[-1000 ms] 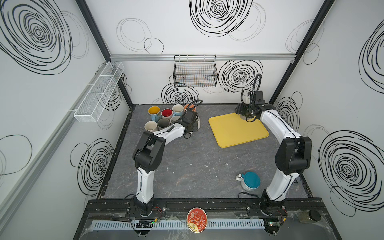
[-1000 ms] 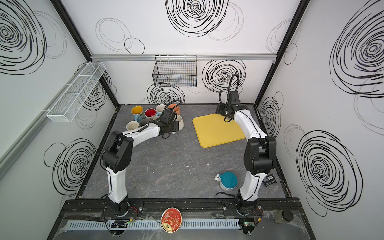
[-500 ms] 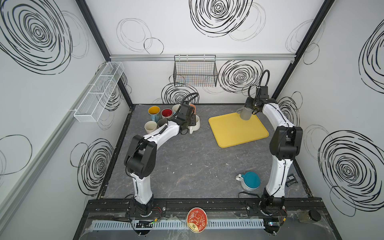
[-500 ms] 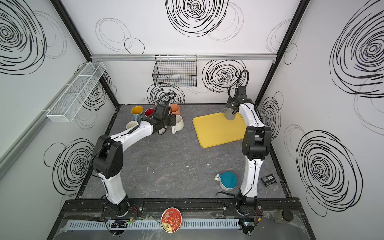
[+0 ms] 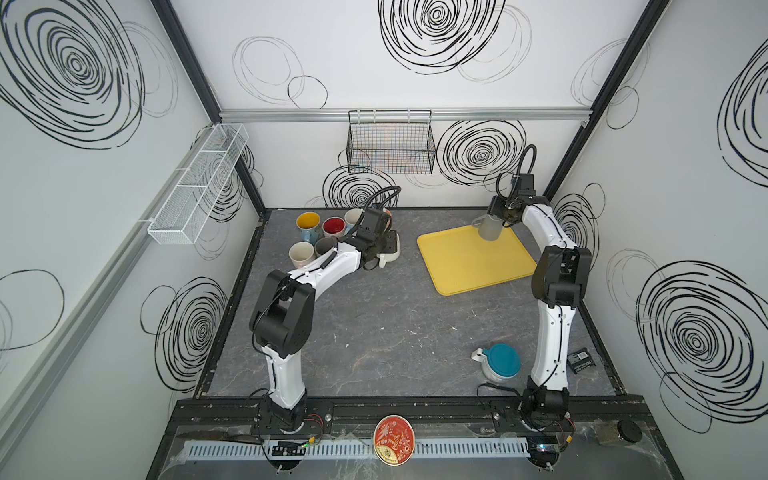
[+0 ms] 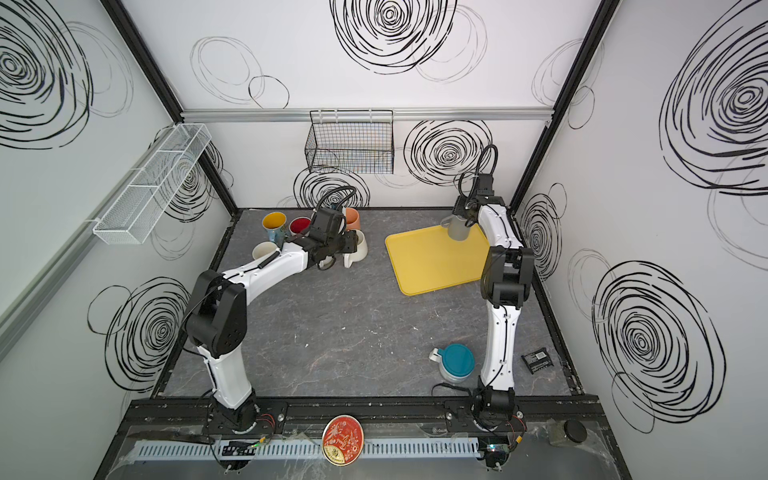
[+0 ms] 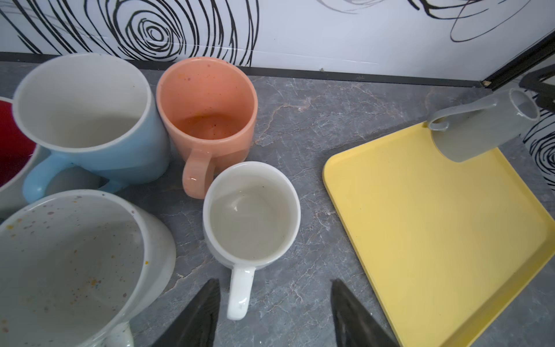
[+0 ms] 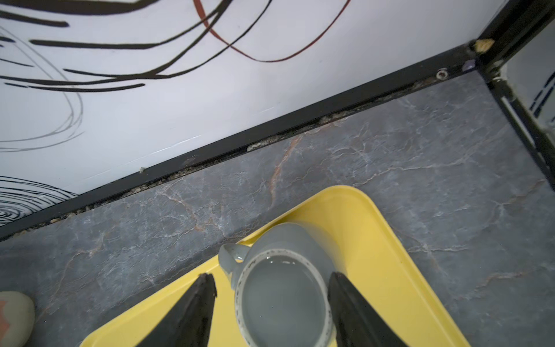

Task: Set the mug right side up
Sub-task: 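Release the white mug with the left gripper while the right lowers onto the grey mug, then grasp the upside-down grey mug on the tray with the right gripper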

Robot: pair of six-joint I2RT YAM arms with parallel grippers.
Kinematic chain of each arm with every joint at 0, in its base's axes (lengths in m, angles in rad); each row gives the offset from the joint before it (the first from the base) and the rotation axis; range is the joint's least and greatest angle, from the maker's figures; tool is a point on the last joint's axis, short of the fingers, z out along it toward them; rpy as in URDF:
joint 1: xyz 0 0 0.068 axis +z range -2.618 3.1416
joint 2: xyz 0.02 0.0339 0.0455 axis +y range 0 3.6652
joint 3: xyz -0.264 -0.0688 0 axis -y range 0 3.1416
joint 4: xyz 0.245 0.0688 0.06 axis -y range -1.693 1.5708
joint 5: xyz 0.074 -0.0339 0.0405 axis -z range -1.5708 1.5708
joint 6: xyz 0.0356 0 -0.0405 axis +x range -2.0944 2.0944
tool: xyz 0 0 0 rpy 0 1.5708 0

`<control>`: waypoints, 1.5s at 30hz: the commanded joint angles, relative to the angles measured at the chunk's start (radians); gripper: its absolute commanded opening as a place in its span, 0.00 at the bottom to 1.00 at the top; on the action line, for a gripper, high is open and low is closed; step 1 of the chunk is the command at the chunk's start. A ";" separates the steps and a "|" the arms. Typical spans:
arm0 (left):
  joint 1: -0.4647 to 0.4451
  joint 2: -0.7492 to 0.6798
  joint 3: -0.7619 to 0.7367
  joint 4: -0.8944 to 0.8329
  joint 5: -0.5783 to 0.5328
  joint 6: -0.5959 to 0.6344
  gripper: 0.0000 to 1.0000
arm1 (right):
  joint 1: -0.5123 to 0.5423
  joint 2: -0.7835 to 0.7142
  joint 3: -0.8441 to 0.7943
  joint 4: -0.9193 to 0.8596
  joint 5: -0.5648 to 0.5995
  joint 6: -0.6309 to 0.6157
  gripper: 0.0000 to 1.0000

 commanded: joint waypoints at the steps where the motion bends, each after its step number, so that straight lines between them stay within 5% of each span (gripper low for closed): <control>1: -0.008 0.022 0.017 0.043 0.023 -0.007 0.62 | 0.000 0.002 -0.006 -0.078 -0.053 -0.002 0.62; 18: -0.055 0.005 -0.021 0.061 0.038 -0.027 0.62 | 0.047 -0.103 -0.216 -0.135 -0.171 -0.065 0.52; 29: -0.079 -0.015 -0.106 0.154 0.160 -0.152 0.61 | 0.207 -0.216 -0.405 -0.141 -0.182 -0.268 0.48; 37: -0.108 -0.021 -0.153 0.208 0.207 -0.218 0.61 | 0.246 -0.261 -0.396 -0.197 -0.149 -0.323 0.57; 45: -0.136 0.032 -0.060 0.093 0.187 -0.003 0.61 | 0.246 -0.362 -0.411 -0.202 -0.103 -0.230 0.63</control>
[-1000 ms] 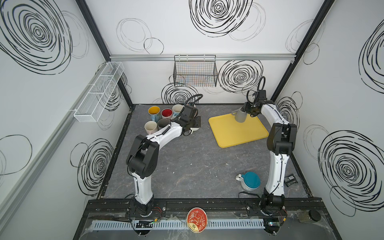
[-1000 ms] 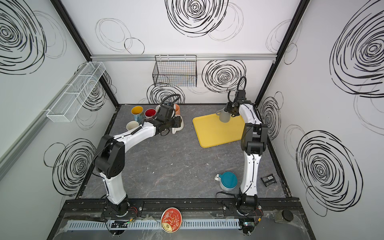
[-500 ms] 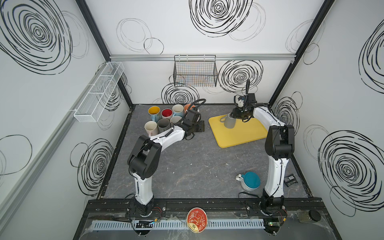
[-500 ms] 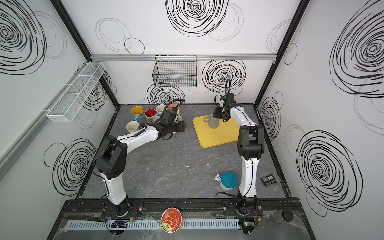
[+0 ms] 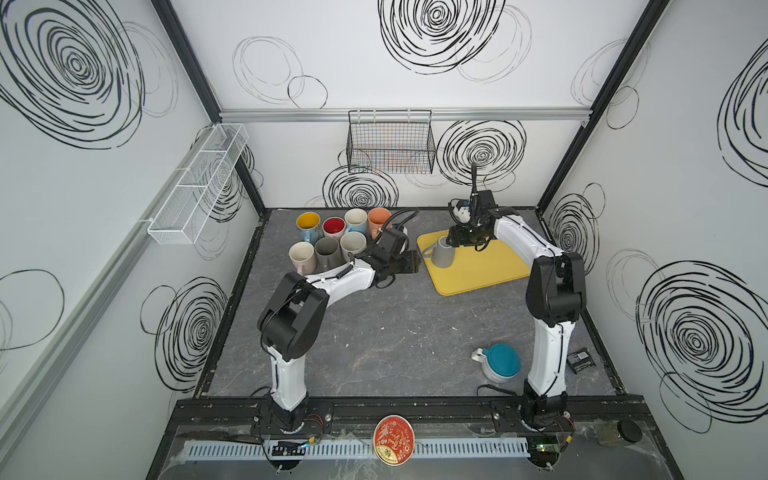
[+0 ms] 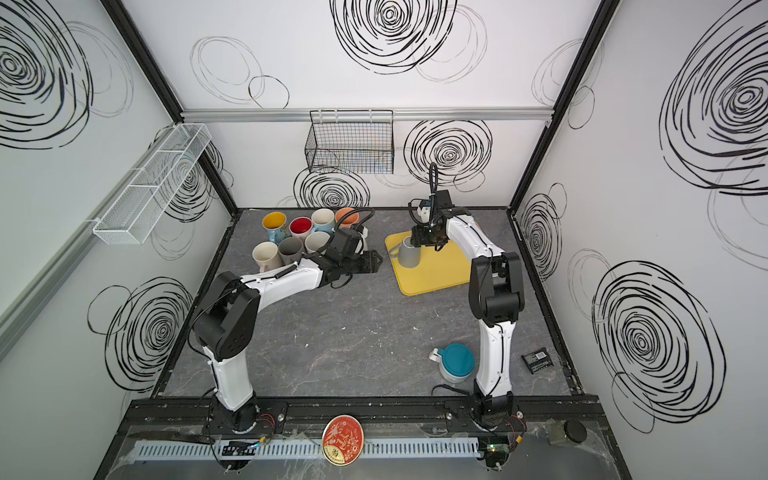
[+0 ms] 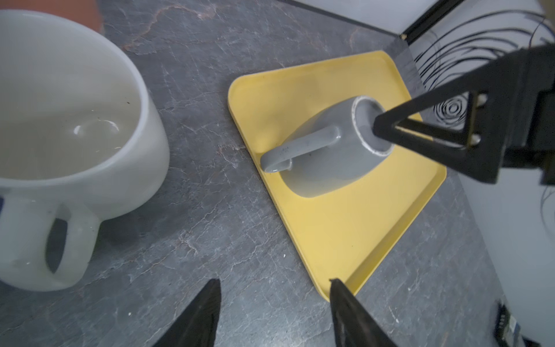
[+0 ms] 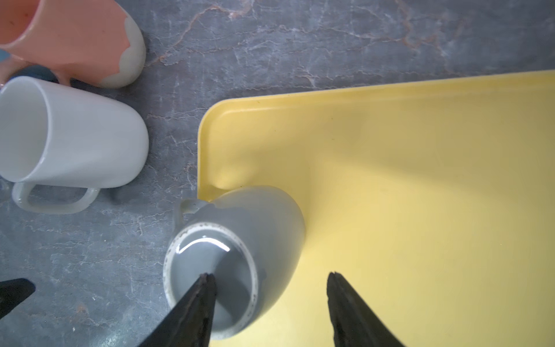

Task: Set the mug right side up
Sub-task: 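Grasp the upside-down grey mug on the tray with the right gripper, then lift the grey mug with the right gripper while the left grasps its handle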

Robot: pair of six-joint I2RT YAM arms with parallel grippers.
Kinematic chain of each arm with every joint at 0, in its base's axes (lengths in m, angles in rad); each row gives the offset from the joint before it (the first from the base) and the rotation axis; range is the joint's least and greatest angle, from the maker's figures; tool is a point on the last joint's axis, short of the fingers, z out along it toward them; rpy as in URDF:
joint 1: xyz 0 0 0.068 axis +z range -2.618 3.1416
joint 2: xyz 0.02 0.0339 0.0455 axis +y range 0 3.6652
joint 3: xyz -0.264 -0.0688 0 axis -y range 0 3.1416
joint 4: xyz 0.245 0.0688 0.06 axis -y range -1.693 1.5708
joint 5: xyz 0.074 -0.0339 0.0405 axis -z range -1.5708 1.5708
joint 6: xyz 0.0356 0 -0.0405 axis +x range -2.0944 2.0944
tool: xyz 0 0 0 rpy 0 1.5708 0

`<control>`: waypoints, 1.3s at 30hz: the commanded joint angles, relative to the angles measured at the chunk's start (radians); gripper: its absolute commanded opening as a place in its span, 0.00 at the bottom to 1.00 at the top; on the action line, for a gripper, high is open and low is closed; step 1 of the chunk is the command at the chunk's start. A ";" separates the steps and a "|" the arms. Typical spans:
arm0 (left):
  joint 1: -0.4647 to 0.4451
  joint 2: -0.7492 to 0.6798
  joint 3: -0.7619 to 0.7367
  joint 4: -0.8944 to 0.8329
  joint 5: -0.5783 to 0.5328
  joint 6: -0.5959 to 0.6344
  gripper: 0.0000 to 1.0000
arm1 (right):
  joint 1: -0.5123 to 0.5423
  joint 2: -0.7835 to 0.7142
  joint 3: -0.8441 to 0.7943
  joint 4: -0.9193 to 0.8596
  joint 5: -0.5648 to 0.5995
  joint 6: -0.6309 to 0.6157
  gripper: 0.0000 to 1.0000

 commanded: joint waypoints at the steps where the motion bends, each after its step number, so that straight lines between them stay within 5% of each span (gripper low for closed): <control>1: -0.009 0.034 0.096 -0.069 -0.008 0.183 0.61 | -0.004 -0.105 -0.043 -0.041 0.036 0.042 0.63; 8: -0.041 0.139 0.301 -0.239 -0.033 0.530 0.62 | -0.012 -0.254 -0.263 0.051 0.029 0.110 0.64; 22: -0.043 0.373 0.562 -0.298 0.068 0.927 0.69 | -0.063 -0.362 -0.504 0.176 -0.105 0.217 0.63; 39: 0.017 0.528 0.778 -0.359 0.200 1.091 0.63 | -0.127 -0.390 -0.576 0.212 -0.182 0.206 0.62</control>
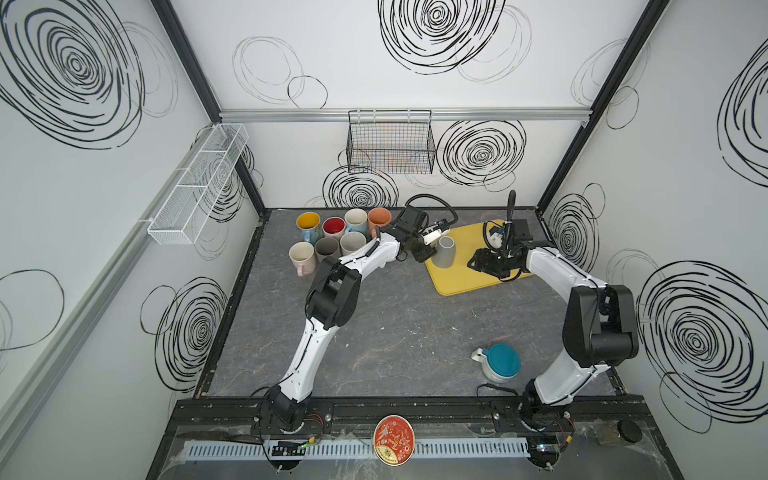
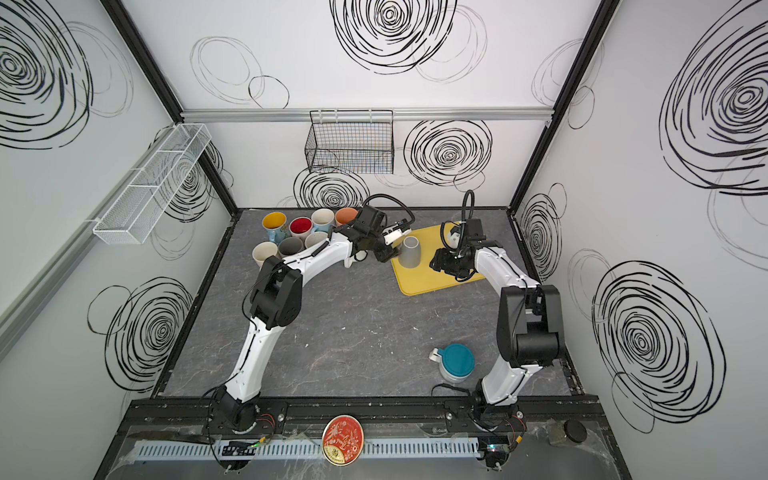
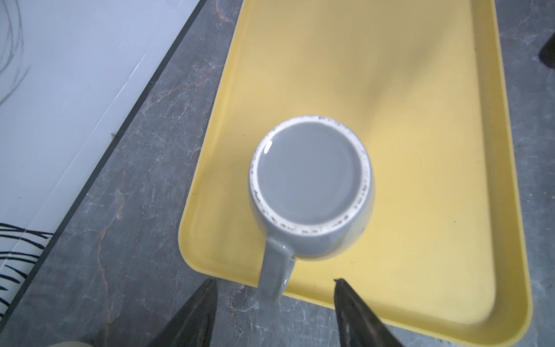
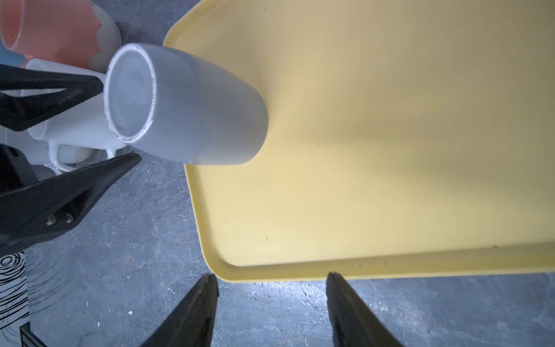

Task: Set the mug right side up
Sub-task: 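Lift the grey mug with the right gripper while the left grasps its handle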

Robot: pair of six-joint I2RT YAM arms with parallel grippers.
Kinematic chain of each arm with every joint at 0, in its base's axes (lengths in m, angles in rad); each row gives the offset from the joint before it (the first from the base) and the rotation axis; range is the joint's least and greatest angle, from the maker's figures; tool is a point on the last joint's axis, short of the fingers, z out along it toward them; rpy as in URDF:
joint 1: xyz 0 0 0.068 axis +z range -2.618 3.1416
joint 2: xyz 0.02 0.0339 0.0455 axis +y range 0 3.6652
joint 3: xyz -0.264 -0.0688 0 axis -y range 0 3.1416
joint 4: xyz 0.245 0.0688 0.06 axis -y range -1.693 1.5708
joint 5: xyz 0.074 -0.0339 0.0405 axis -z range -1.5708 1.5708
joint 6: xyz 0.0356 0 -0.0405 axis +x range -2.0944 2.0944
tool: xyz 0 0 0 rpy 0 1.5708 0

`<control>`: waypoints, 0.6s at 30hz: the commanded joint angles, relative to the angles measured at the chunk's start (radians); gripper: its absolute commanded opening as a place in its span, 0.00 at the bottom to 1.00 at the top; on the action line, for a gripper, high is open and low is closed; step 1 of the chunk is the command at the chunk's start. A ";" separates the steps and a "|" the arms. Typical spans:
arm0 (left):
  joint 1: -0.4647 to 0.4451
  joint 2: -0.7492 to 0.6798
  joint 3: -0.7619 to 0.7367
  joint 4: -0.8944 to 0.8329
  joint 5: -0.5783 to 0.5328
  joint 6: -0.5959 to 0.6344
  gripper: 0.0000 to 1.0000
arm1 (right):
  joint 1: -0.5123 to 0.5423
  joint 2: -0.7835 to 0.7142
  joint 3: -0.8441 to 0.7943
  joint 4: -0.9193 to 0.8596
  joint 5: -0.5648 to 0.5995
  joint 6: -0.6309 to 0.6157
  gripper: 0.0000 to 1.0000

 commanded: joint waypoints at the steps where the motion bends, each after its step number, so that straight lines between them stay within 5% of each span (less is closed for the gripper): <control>1: 0.006 0.055 0.069 -0.056 0.081 0.067 0.62 | 0.003 -0.006 0.003 0.030 -0.057 -0.009 0.62; 9: -0.014 0.098 0.121 -0.093 0.097 0.105 0.51 | 0.012 0.034 0.021 0.047 -0.095 -0.024 0.61; 18: -0.060 0.109 0.112 -0.071 -0.005 0.084 0.38 | 0.012 0.055 0.035 0.042 -0.094 -0.022 0.61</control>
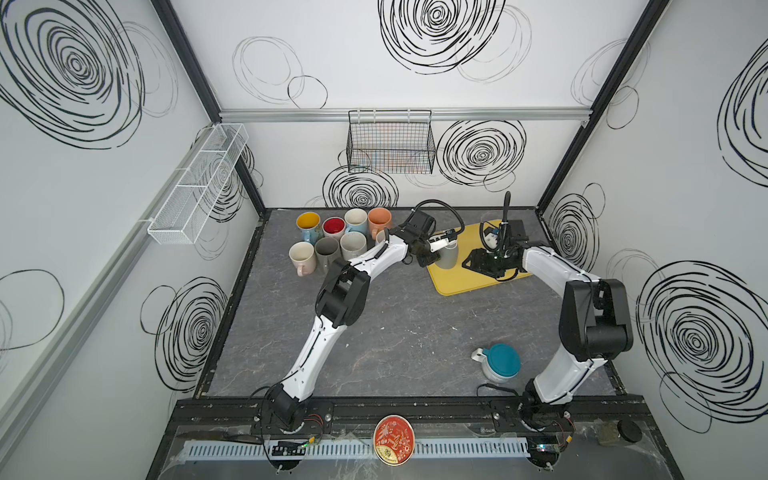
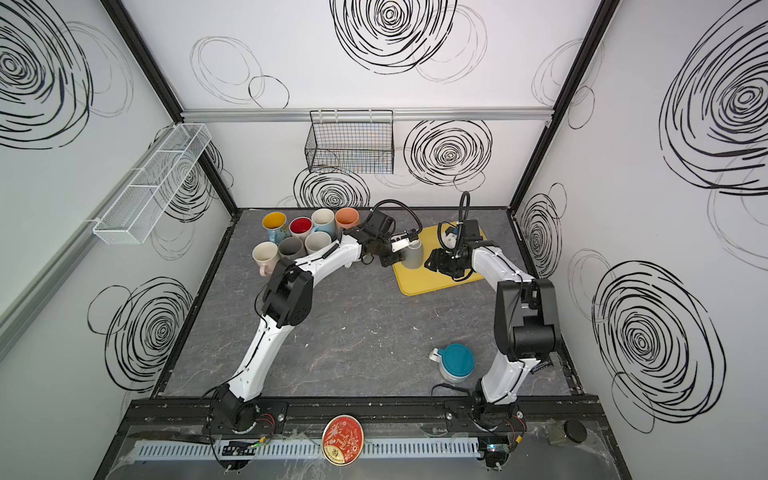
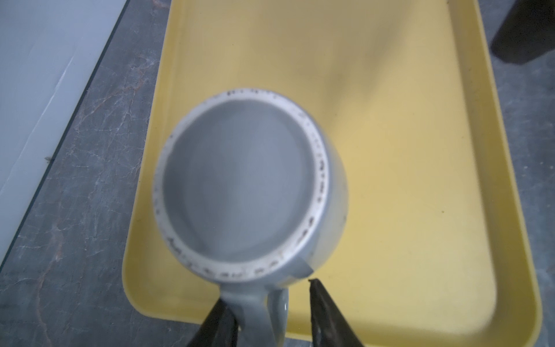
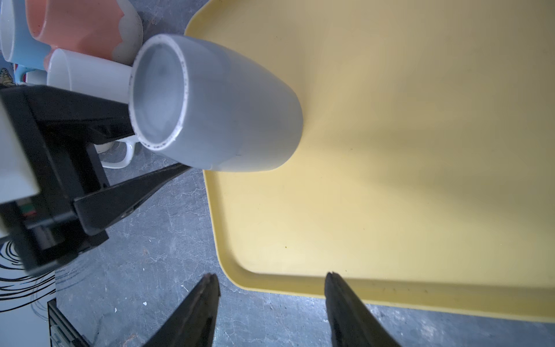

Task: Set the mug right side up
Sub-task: 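Lift the grey mug with the right gripper while the left grasps its handle, then rotate the grey mug upright with the left gripper while the right releases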

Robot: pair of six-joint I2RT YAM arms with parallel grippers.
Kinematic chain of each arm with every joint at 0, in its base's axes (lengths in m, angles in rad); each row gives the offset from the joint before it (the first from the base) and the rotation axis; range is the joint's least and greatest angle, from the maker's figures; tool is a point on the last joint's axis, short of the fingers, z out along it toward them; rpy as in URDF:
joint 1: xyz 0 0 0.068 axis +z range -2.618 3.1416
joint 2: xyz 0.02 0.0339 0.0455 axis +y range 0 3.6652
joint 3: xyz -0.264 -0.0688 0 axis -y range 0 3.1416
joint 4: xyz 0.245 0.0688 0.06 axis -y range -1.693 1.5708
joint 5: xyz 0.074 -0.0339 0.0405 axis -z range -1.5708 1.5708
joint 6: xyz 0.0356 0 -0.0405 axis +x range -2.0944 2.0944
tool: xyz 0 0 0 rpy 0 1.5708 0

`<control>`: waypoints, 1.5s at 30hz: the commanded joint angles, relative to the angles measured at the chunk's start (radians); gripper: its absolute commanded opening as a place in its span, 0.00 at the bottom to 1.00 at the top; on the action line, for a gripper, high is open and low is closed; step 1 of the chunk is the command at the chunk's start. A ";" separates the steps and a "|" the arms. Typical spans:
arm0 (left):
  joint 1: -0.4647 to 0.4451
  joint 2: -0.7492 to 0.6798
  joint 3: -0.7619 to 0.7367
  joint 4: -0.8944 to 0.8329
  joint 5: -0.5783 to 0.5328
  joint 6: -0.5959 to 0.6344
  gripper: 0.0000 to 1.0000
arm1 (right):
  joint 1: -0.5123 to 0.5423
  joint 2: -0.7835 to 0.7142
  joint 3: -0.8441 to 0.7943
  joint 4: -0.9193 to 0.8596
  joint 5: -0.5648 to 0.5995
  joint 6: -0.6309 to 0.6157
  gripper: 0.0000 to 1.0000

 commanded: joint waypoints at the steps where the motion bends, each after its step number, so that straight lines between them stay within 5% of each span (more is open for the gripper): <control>1: -0.020 0.024 0.024 0.021 -0.028 -0.002 0.37 | 0.005 0.008 0.031 0.008 -0.017 -0.016 0.61; 11: -0.045 0.013 0.020 0.030 -0.065 -0.053 0.01 | 0.005 -0.003 -0.026 0.080 -0.043 0.067 0.60; 17: -0.064 -0.052 -0.058 0.112 -0.077 -0.135 0.00 | 0.005 -0.056 -0.130 0.235 -0.085 0.208 0.60; 34: -0.023 -0.277 -0.378 0.635 0.105 -0.731 0.00 | -0.057 -0.292 -0.357 0.563 -0.111 0.457 0.58; 45: 0.014 -0.395 -0.540 0.935 0.172 -1.011 0.00 | -0.050 -0.424 -0.475 0.826 -0.158 0.576 0.58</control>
